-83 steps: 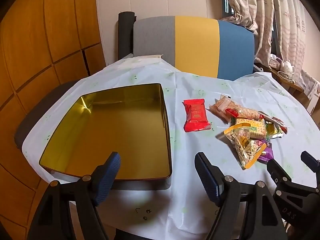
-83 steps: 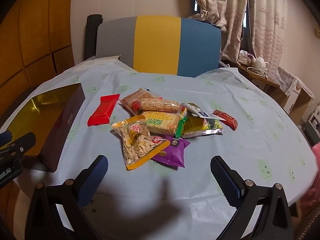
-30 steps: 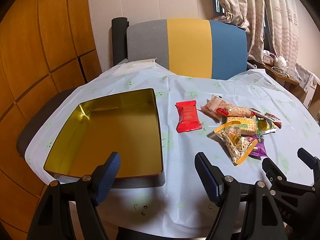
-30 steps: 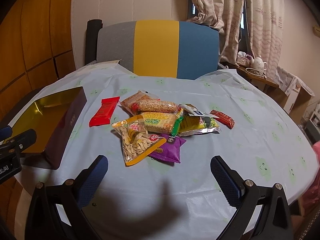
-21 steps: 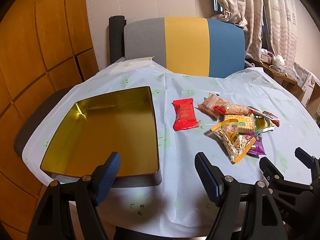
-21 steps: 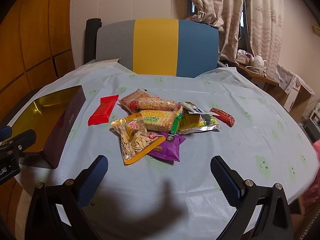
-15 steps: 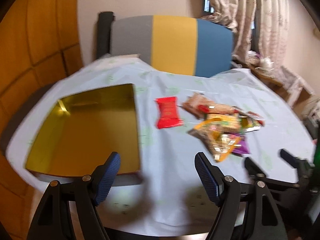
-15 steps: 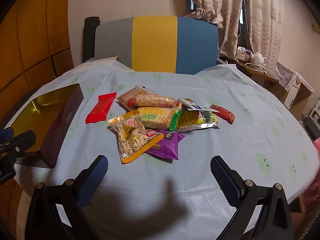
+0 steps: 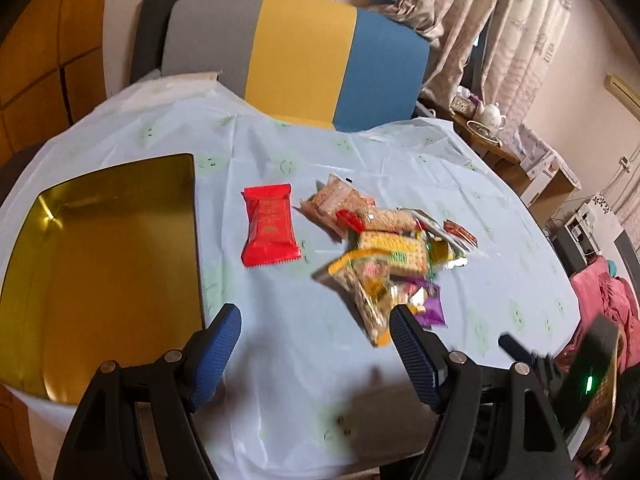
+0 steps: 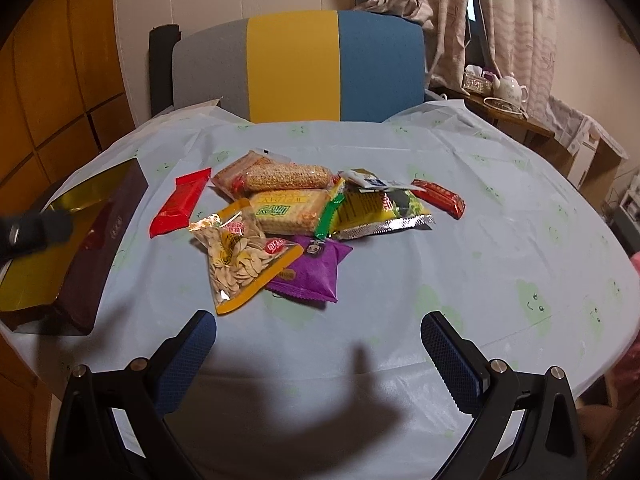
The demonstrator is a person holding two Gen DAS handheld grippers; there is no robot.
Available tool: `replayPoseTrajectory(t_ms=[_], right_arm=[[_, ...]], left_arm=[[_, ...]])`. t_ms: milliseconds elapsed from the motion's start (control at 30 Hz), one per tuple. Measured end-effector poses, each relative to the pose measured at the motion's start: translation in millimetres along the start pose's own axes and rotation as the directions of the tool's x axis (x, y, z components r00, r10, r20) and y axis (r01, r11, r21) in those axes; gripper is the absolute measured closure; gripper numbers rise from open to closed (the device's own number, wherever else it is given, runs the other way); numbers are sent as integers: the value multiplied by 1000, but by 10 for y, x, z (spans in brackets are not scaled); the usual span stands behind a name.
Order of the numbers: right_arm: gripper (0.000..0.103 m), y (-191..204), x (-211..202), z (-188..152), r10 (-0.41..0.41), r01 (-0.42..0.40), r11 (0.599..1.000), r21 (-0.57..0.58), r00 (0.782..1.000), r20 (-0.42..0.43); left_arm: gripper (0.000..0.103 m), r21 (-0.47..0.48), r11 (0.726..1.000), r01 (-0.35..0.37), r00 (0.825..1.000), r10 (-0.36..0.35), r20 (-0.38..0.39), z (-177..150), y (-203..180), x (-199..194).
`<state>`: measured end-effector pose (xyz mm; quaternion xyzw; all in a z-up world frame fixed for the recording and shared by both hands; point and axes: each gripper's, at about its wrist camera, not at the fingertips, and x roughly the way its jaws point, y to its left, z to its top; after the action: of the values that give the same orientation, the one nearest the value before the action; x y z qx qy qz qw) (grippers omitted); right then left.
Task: Organize snacks
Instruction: 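Grasp the red snack packet with the left tool while the right tool approaches the snack pile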
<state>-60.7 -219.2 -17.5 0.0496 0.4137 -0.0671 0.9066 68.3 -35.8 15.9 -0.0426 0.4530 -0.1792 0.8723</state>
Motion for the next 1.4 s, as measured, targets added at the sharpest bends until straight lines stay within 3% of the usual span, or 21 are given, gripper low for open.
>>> replayPoseTrajectory(t_ms=[167, 200, 367, 600, 833, 867, 967, 1200, 1400], right_arm=[[0, -14, 35, -9, 18, -18, 1000, 3, 1000, -13], [0, -11, 34, -13, 22, -22, 1000, 2, 1000, -14], [0, -39, 61, -22, 25, -25, 1000, 1, 1000, -15], [0, -148, 157, -11, 17, -17, 1000, 26, 999, -34], [0, -242, 260, -14, 14, -11, 999, 49, 998, -57], [0, -258, 275, -11, 16, -12, 998, 55, 998, -60], [0, -293, 306, -10, 13, -9, 998, 63, 998, -66], [0, -384, 328, -15, 17, -9, 995, 99, 997, -76], [0, -471, 289, -3, 10, -1, 992, 129, 997, -70]], left_arm=[[26, 9, 1000, 0, 997, 1, -79, 374, -1, 325], [34, 7, 1000, -4, 996, 5, -91, 434, 10, 398], [40, 22, 999, -24, 987, 27, -158, 671, 47, 841], [44, 62, 994, -86, 974, 98, -206, 788, 95, 1347], [44, 29, 988, -149, 951, 151, -269, 806, 290, 1722], [54, 29, 988, -152, 948, 154, -280, 792, 303, 1762], [66, 47, 990, -134, 957, 142, -251, 764, 286, 1740], [66, 97, 989, -111, 970, 129, -206, 565, 95, 1401], [66, 103, 989, -111, 971, 130, -201, 127, -36, 1063]])
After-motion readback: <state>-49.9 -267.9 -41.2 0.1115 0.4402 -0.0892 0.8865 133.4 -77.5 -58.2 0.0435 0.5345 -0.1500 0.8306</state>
